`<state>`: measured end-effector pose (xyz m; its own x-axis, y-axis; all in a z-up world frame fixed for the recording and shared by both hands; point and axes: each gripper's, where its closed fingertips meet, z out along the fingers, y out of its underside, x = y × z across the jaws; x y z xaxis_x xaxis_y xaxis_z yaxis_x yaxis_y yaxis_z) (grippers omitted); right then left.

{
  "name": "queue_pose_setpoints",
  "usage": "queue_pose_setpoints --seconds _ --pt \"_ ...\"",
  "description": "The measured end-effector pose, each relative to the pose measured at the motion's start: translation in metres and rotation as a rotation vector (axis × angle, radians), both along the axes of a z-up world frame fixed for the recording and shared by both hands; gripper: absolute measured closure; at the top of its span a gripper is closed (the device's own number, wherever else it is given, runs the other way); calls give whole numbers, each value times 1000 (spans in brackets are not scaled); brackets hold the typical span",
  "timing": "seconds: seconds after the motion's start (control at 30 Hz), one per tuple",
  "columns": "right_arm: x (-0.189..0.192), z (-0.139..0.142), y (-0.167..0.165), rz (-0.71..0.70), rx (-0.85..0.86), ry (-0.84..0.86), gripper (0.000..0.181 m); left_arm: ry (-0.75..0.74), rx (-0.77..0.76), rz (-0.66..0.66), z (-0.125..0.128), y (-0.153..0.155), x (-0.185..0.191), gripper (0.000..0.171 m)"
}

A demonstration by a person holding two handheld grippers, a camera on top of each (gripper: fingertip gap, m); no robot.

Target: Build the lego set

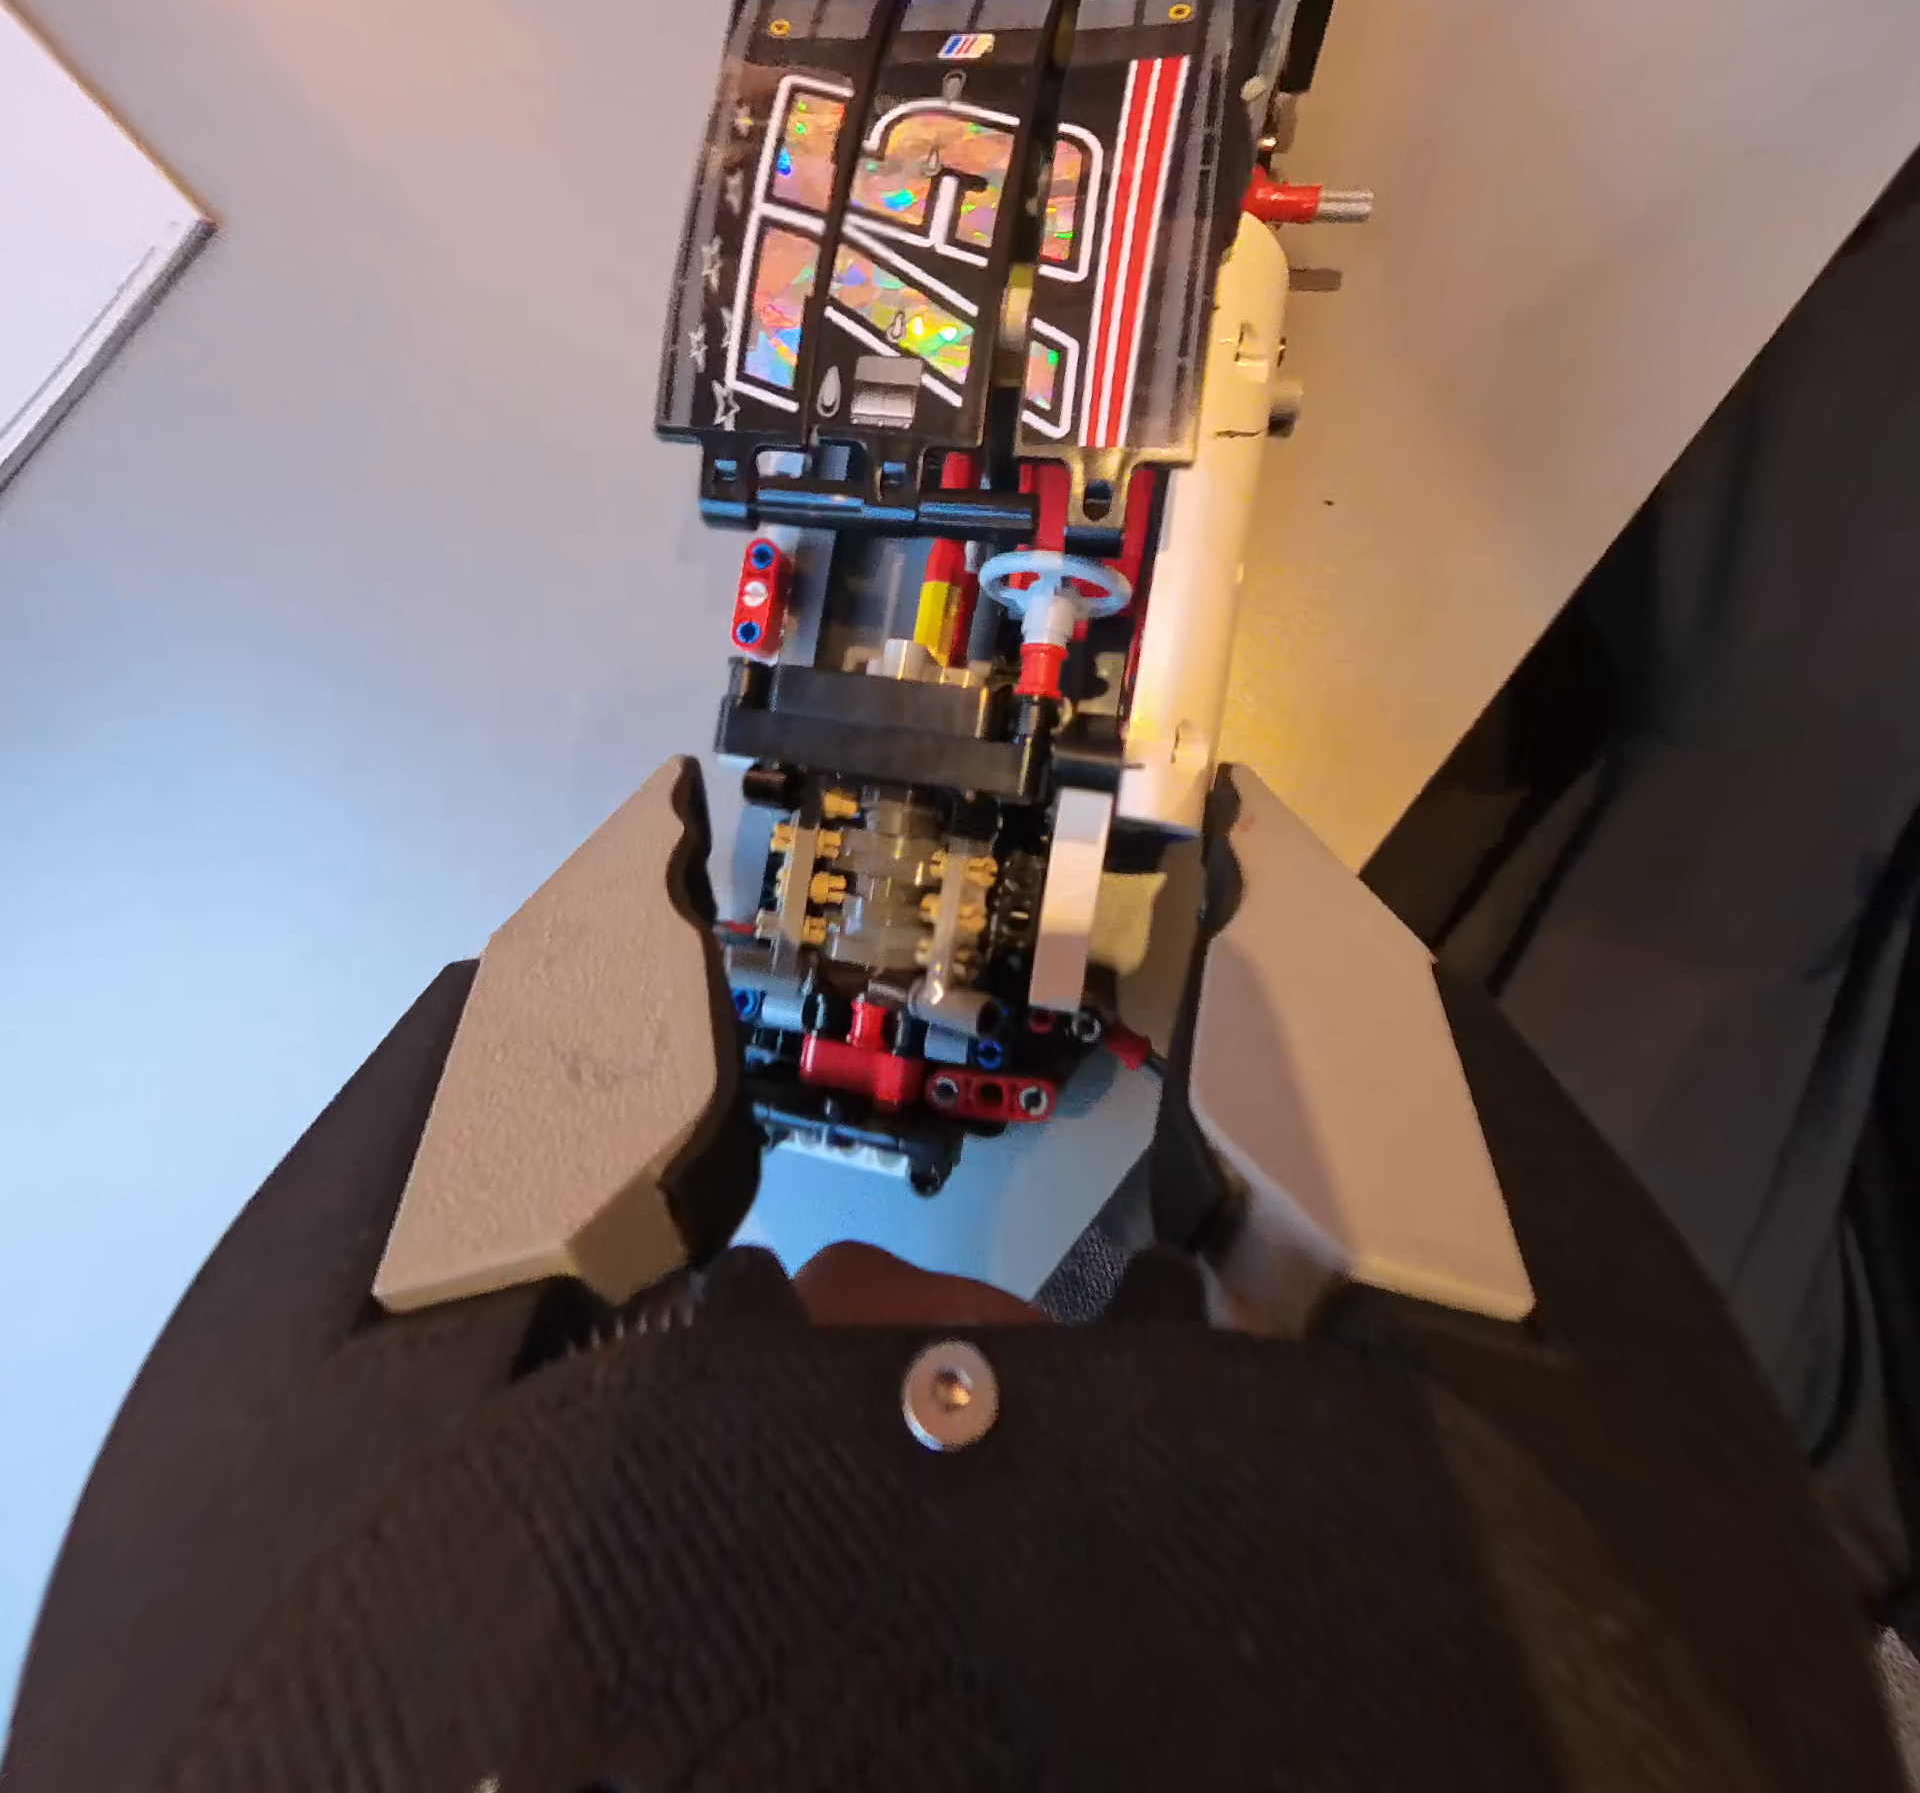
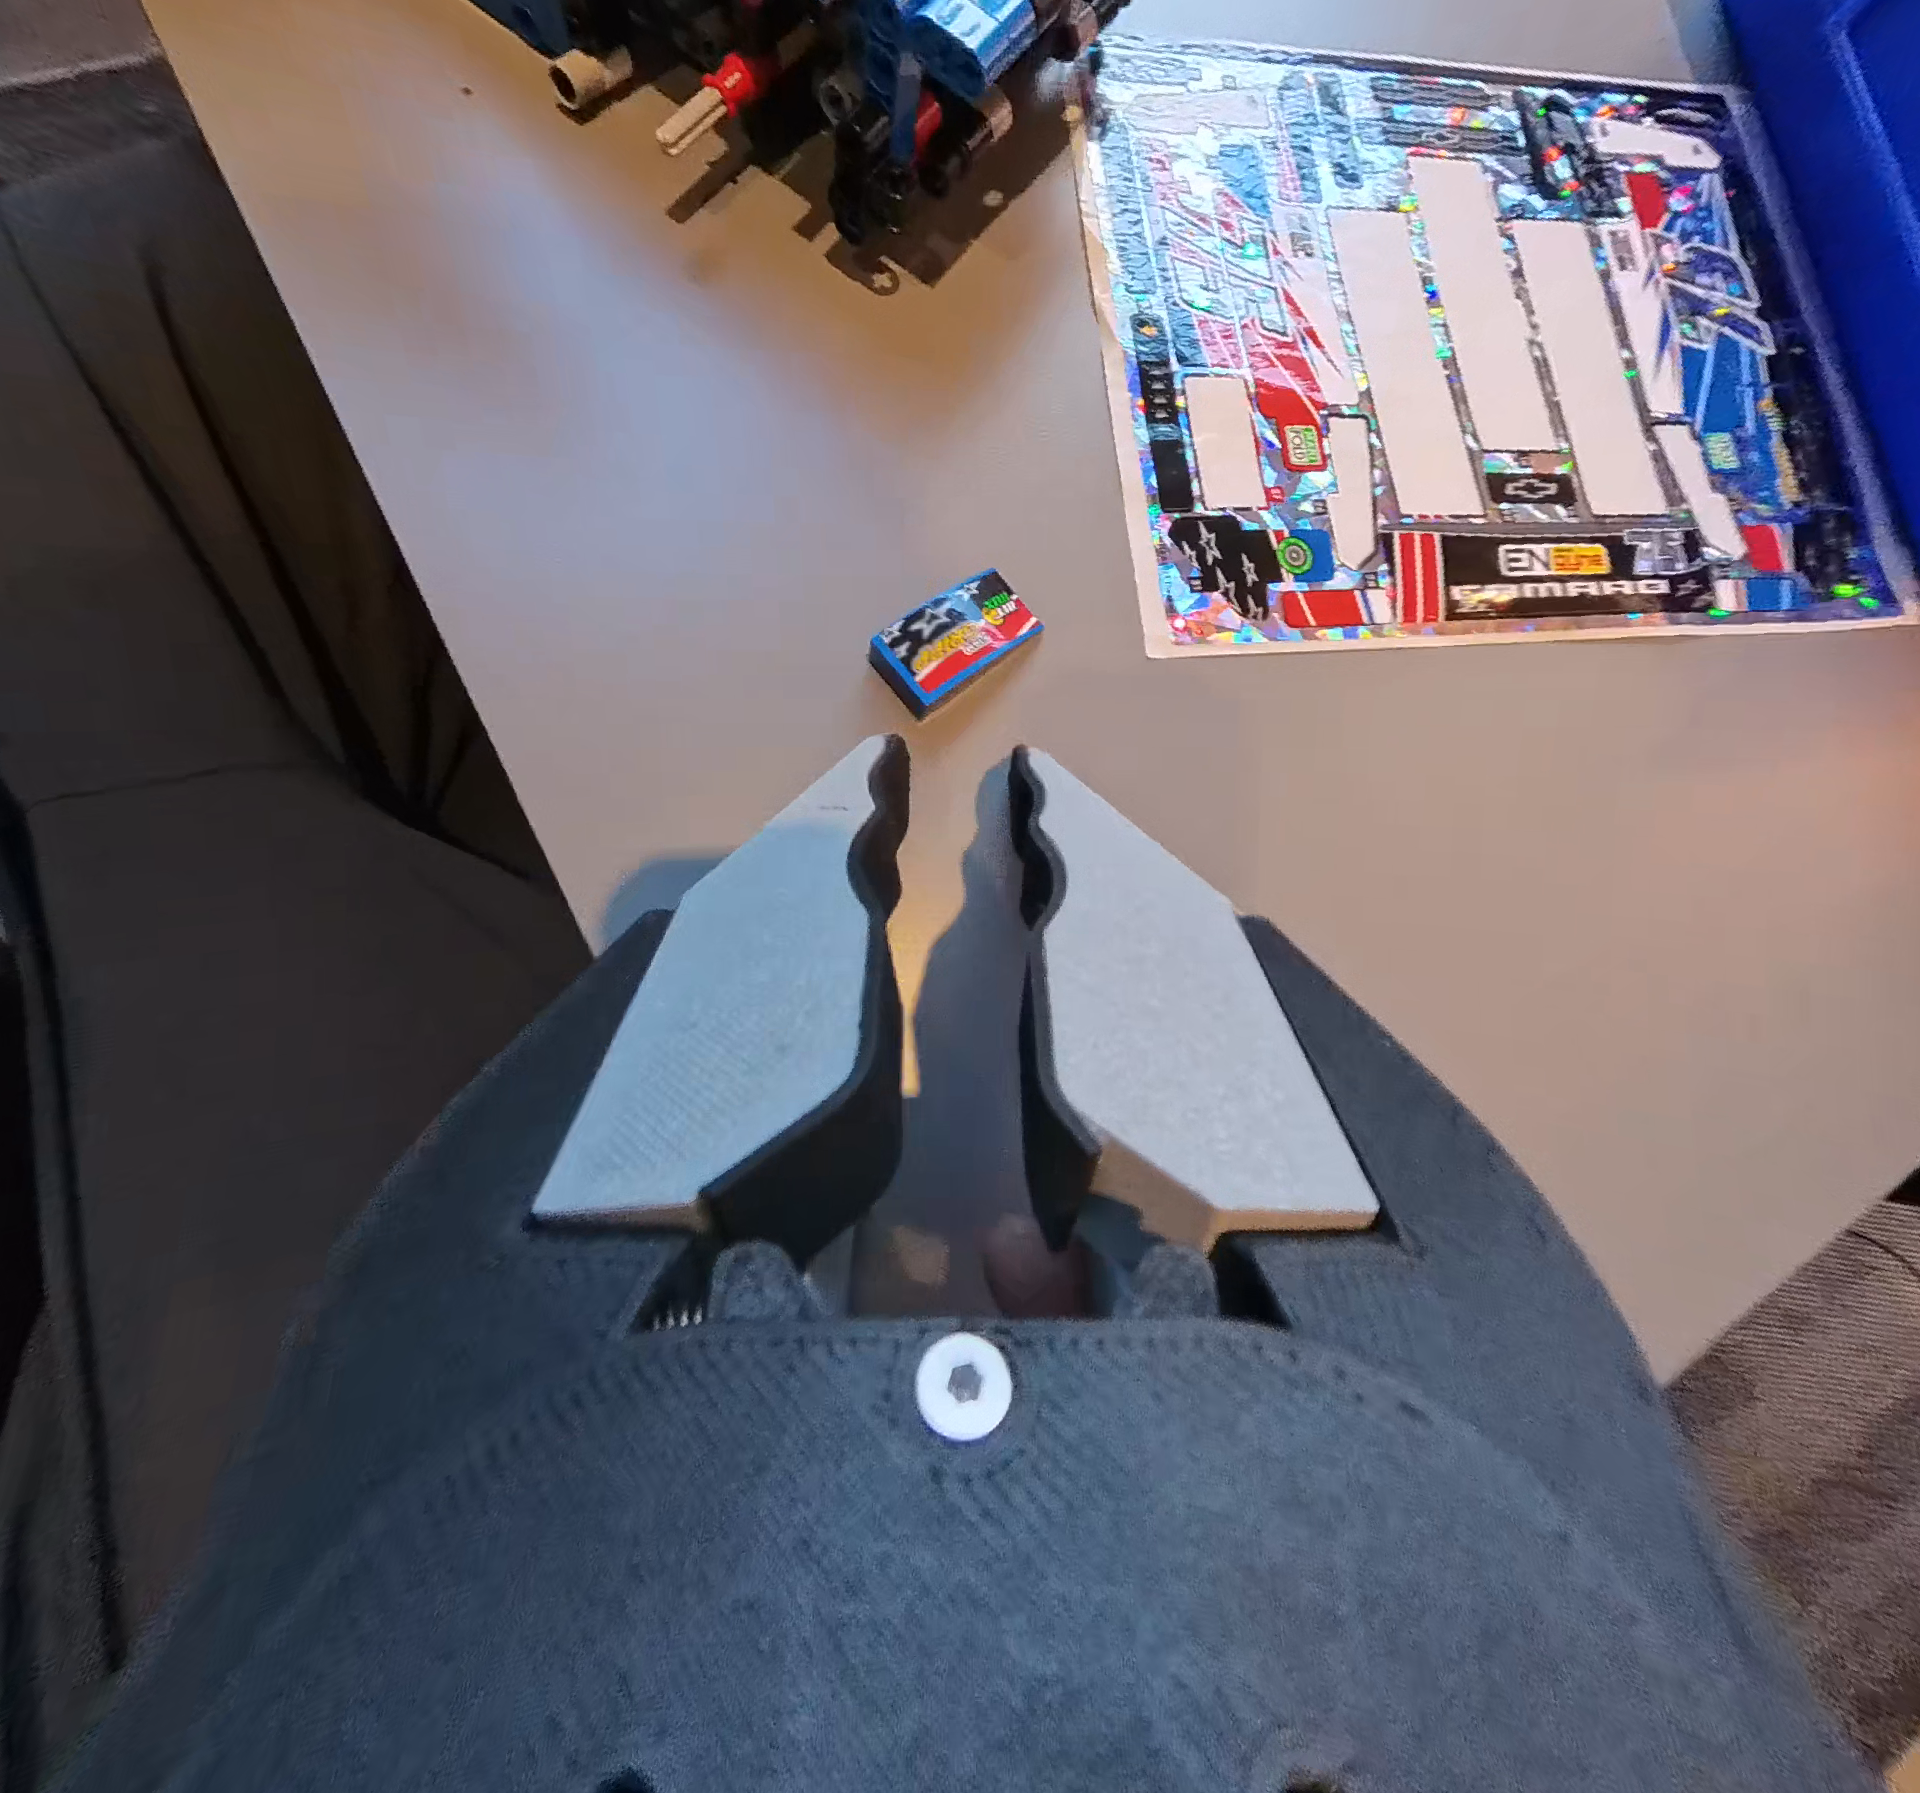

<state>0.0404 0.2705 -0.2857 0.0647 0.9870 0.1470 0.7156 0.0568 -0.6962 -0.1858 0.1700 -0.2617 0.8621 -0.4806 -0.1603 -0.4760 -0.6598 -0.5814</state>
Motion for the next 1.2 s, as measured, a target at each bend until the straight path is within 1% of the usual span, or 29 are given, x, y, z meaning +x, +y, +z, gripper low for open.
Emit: queue_pose_setpoints --seconds 0.07,0.17,0.2,0.3,0.37,0.4,0.5,0.53,0.6,0.67,0.73,0.8,0.93,1.0,1.03,1.1,1.13,1.2 --pt "-2 0 -2 -3 -16 6 157 -4 31 22 8 -3 -4 79" --pt "-7 2 2 -55 -1 7 136 -13 101 65 24 -9 -6 86" --pt "-9 2 2 -76 -13 9 133 -16 127 82 29 -11 -5 88" --pt "-14 0 -1 -113 -58 21 135 -20 180 108 37 -20 2 93" --pt "-17 0 -1 -126 -65 33 139 -17 195 94 39 -27 12 94" --pt "-18 0 0 -127 -68 37 143 -15 202 86 40 -30 17 94" --pt "-20 0 0 -120 -53 43 160 -38 221 48 43 -36 37 100" --pt "-20 0 0 -114 -42 40 161 -56 225 35 43 -37 45 102" --pt "-20 0 0 -85 -9 33 162 -69 209 13 38 -38 58 98" --pt "-20 2 -3 -40 53 34 162 -51 192 -22 30 -39 70 105" --pt "-21 7 -5 -5 128 55 162 43 179 -18 24 -39 66 105" --pt "-25 17 -13 64 210 113 162 95 202 -5 26 -38 60 106" --pt "-32 43 -33 223 416 250 162 93 218 40 34 -41 49 107" --pt "-34 54 -44 276 464 300 162 92 247 50 44 -41 51 109" --pt "-35 59 -50 295 479 329 162 89 268 34 51 -41 58 110" --pt "-37 71 -62 329 497 379 162 61 316 -22 62 -38 80 119" --pt "-38 75 -67 344 504 396 162 17 325 -50 64 -36 95 122" --pt "-39 82 -77 377 515 414 162 -104 312 -95 61 -31 123 126"
